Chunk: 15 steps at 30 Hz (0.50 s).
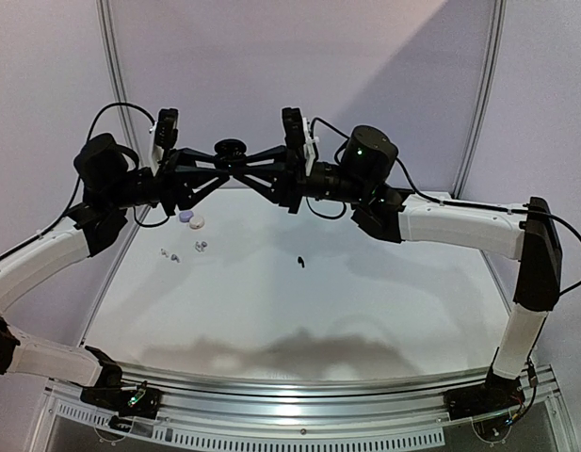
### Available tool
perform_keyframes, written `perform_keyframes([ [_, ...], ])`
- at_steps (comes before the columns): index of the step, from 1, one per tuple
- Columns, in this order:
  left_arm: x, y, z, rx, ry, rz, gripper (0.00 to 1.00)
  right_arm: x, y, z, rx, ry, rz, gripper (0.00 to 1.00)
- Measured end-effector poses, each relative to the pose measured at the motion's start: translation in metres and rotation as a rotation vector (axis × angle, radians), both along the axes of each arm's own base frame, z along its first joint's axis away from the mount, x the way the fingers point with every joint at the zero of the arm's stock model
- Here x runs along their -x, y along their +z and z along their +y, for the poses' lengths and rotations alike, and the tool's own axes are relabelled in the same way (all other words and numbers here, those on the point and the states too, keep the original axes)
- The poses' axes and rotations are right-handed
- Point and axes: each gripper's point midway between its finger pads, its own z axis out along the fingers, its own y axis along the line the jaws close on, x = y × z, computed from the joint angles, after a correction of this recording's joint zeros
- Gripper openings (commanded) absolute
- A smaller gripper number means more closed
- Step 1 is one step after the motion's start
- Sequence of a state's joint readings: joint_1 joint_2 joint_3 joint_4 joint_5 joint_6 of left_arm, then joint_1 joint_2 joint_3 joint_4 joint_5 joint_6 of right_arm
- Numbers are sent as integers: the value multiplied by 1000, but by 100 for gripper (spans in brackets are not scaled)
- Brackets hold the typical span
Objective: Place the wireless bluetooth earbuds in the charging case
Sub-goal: Pass from the right arm to the left
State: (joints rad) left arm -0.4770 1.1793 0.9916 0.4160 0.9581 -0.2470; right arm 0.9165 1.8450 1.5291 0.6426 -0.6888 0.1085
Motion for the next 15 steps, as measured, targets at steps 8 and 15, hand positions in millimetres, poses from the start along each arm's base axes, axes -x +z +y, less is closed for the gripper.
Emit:
perform_keyframes([
  [8, -1, -2, 0, -4, -1, 30, 25, 1, 4, -1, -14, -1, -11, 0],
  [15, -1, -2, 0, -6, 1, 5, 20, 1, 4, -1, -14, 1, -11, 0],
])
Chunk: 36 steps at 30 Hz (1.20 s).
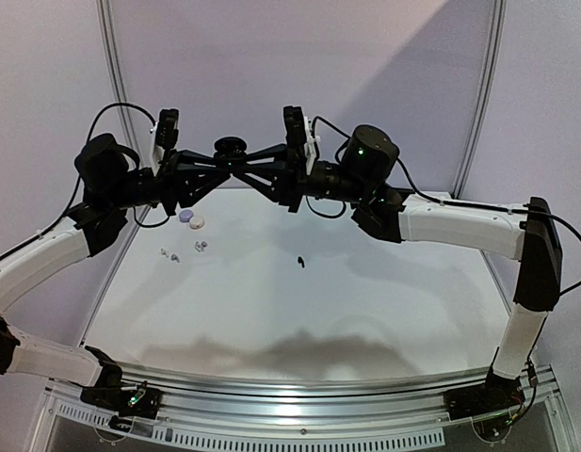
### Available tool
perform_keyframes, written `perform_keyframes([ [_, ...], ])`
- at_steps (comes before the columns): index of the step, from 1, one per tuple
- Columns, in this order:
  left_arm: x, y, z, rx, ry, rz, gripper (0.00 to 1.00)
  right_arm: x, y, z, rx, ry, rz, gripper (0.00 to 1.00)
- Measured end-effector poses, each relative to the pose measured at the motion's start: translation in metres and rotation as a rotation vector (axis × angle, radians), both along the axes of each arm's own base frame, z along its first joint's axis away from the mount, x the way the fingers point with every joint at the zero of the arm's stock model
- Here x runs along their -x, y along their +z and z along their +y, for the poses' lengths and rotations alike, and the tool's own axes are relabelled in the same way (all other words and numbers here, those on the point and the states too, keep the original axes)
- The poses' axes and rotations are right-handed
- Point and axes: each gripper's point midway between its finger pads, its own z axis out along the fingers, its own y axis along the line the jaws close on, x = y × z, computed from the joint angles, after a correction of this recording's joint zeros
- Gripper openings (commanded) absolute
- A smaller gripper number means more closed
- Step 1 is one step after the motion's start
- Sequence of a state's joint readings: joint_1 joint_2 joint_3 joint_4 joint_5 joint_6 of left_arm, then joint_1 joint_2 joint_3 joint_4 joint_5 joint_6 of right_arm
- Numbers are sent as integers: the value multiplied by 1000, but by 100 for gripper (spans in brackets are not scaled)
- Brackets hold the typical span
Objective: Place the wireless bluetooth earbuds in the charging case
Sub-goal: Pass from the right arm to the left, then pick up the left earbud from the center of the board.
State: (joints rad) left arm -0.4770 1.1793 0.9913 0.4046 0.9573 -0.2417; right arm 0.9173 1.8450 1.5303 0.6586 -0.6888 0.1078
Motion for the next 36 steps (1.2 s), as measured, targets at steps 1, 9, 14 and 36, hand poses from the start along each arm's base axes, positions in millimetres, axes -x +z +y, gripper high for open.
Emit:
perform_keyframes([
  [1, 0, 0, 0, 0, 0, -6, 20, 0, 0, 0, 0, 0, 0, 0],
  [9, 2, -1, 0, 0, -4, -33, 36, 0, -2, 1, 8, 1, 3, 0],
  [14, 3, 1, 0, 4, -7, -39, 32, -1, -4, 1, 13, 0, 5, 0],
  [36, -13, 3, 19, 32, 190, -13, 0, -58, -45, 1, 163, -245, 268, 64],
])
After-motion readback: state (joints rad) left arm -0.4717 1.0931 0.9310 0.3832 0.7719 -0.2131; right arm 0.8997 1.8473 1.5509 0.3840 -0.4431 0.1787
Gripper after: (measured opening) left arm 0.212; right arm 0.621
